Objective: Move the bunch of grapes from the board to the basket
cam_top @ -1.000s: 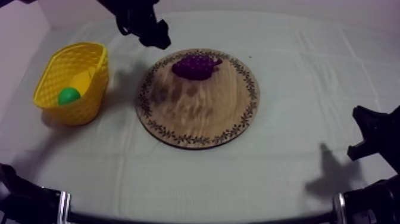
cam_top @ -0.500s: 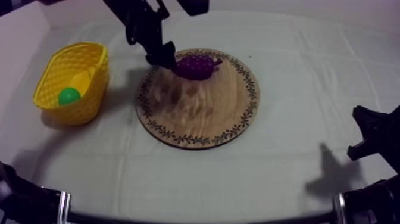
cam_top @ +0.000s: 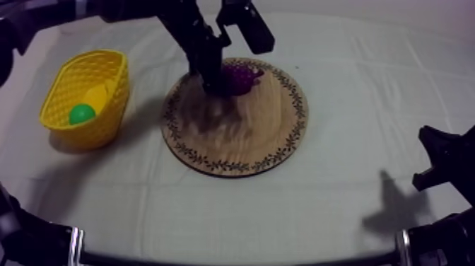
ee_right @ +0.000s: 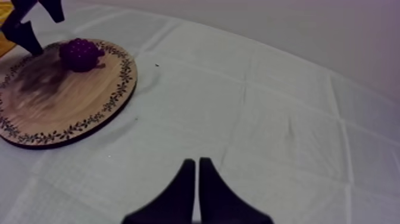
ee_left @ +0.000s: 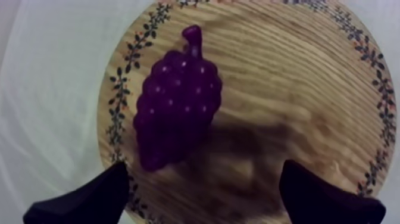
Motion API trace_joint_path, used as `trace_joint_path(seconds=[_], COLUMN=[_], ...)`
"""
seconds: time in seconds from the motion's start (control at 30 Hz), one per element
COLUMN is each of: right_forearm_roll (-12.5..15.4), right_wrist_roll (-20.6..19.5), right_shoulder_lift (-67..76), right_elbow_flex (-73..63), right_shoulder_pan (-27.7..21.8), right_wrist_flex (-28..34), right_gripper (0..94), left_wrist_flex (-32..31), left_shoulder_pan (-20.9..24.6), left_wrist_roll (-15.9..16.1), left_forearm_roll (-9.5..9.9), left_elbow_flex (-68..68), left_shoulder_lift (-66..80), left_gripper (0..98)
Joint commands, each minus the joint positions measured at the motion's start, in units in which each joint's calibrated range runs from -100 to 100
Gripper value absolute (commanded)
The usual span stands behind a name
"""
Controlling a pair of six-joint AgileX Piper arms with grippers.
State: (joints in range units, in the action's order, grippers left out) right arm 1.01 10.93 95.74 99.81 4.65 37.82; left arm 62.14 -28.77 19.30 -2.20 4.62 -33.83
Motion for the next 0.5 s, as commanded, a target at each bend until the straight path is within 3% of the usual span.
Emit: trace_joint_path(seconds=[0.0, 0.2, 0.47], right_forearm_roll=[-0.01, -0.01, -0.01], right_wrist_roll=[-0.01, -0.01, -0.01], right_shoulder_lift=[0.01, 0.01, 0.01], right_elbow_flex=[-0.03, -0.03, -0.03], right_shoulder_pan=[0.02, 0.02, 0.02], right_wrist_flex=[0.0, 0.0, 0.0], right_gripper=[0.4, 0.4, 0.4], left_wrist_flex=[-0.55, -4.43, -5.14], left_shoulder_pan=[-0.01, -0.18, -0.45], left_wrist_roll=[-0.04, -2.26, -4.05], left_forearm_roll=[0.18, 2.54, 4.93], left_elbow_flex=[1.95, 7.8, 12.49], left_shoulder_lift=[-2.62, -8.44, -13.26], left_gripper=[95.6, 95.2, 95.3])
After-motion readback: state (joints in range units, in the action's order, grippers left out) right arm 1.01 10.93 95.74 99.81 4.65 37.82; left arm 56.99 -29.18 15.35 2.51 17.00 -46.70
